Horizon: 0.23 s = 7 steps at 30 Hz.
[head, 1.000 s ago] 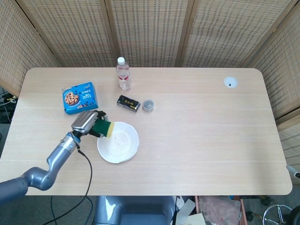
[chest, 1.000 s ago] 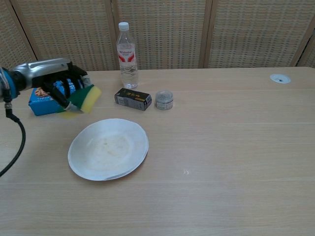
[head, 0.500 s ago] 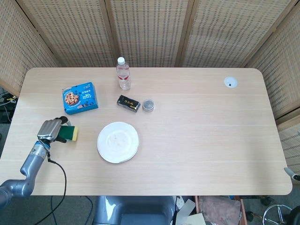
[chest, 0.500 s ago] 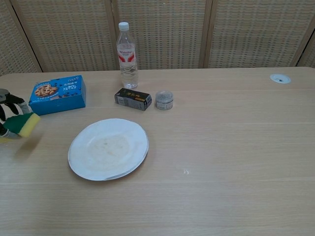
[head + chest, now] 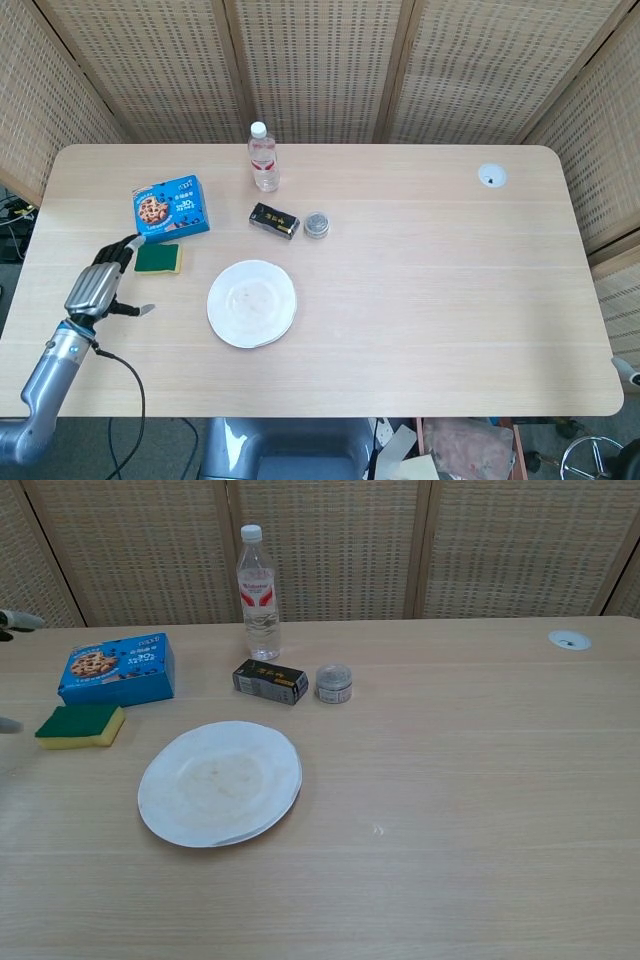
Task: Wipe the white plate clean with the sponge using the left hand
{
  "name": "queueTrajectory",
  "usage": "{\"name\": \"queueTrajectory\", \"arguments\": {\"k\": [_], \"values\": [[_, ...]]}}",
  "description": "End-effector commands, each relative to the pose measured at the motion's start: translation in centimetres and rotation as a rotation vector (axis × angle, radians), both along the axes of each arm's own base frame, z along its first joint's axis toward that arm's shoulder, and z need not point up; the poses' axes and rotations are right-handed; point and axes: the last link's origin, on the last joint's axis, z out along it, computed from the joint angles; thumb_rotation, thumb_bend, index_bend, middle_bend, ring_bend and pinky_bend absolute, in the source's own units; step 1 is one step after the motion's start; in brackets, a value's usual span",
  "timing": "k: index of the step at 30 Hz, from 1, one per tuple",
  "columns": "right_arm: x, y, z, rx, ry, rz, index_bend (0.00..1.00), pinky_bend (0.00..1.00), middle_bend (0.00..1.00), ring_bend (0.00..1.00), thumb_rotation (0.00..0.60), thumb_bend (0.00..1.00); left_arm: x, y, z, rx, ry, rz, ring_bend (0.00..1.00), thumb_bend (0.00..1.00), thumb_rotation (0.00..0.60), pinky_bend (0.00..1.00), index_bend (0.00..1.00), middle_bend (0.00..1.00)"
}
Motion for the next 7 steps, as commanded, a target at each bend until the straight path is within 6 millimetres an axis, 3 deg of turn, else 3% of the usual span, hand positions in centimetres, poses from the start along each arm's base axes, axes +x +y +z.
{"name": "queueTrajectory", "arguments": {"k": [1,7], "values": [[0.0,0.1,0.2,-0.005,-0.002,0.004,0.00,0.00,0.00,0.00,0.600,0.00,0.6,-5.6,3.2,0.109,0.035,0.004,0.00,0.00,0.600,0.00,0.00,0.00],[-0.1,0.2,0.4,-0.015,-0.006,0.007,0.00,0.00,0.00,0.00,0.600,0.00,0.8,-8.4,3.2,0.152,0.078,0.015,0.00,0.00,0.600,0.00,0.00,0.00]]}}
